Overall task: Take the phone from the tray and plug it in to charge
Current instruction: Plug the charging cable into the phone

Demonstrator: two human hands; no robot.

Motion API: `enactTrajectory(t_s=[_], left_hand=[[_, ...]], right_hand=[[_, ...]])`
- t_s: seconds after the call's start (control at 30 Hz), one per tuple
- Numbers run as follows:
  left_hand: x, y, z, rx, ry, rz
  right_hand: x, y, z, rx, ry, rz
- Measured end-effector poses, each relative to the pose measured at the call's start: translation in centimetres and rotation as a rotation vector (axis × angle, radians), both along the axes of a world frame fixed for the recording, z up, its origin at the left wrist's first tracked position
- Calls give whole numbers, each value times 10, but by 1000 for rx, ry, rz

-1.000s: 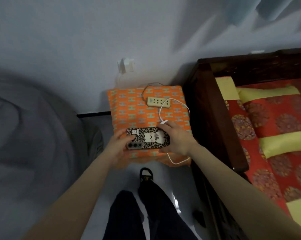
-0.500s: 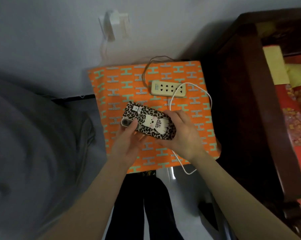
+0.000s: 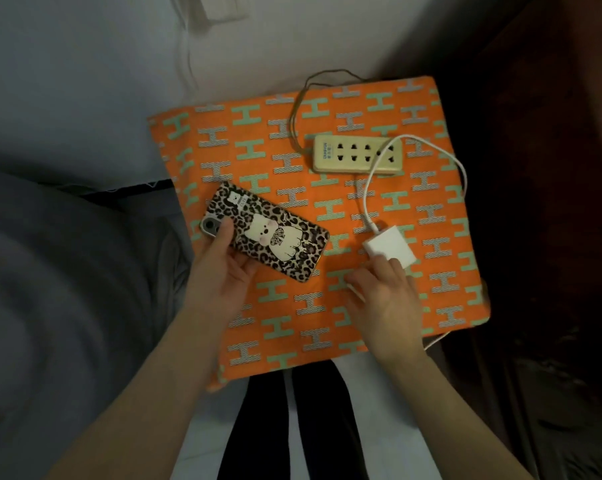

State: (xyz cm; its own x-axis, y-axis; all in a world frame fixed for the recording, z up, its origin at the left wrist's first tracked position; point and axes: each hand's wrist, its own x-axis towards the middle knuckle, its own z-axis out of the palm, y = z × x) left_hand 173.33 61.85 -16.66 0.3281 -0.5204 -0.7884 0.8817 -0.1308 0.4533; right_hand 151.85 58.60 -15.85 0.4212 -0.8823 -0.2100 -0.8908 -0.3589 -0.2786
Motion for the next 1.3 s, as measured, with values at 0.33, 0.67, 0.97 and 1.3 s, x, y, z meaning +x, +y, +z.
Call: enactTrajectory(t_s=[0.33, 0.67, 0.97, 1.3], left_hand=[[-1, 6, -2, -25, 175, 17], [-5, 5, 1, 5, 164, 33], [-13, 2, -6, 25, 155, -20], [-17, -3, -5, 11, 197, 3]], right_hand=[[-1, 0, 30, 418, -510, -281], [16, -8, 62, 335, -882, -397], [17, -1, 54, 233, -890, -347], [9, -7, 53, 156, -860, -341]])
